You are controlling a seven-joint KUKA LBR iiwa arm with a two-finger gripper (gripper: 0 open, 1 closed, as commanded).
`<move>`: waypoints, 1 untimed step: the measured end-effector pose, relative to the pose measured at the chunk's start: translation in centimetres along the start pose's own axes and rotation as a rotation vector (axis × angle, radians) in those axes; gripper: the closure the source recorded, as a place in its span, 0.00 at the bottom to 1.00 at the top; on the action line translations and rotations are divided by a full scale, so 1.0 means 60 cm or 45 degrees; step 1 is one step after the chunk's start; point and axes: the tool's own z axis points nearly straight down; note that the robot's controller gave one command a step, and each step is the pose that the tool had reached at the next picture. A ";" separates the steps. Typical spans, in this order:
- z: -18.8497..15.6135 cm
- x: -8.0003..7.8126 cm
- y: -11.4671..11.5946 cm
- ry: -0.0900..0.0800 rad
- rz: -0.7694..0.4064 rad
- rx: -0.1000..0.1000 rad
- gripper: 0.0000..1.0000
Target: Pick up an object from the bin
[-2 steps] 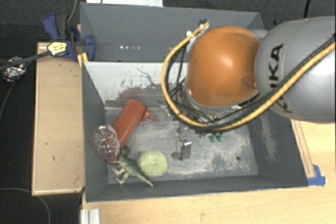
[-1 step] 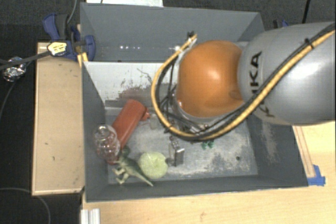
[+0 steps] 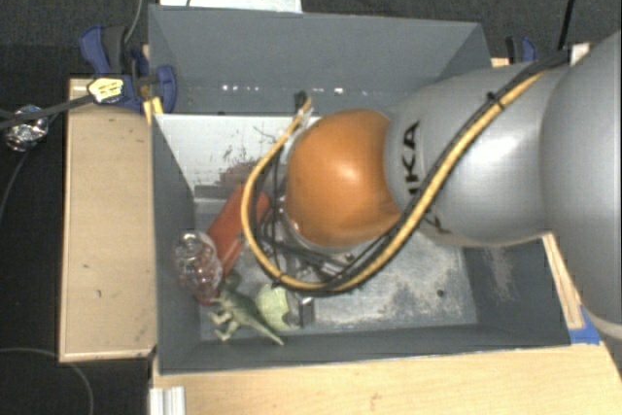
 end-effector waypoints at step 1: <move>0.043 -0.003 -0.008 0.000 -0.173 0.000 0.00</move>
Offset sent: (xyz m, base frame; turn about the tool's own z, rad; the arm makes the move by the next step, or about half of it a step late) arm 0.0032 -0.0008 -0.0791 -0.1731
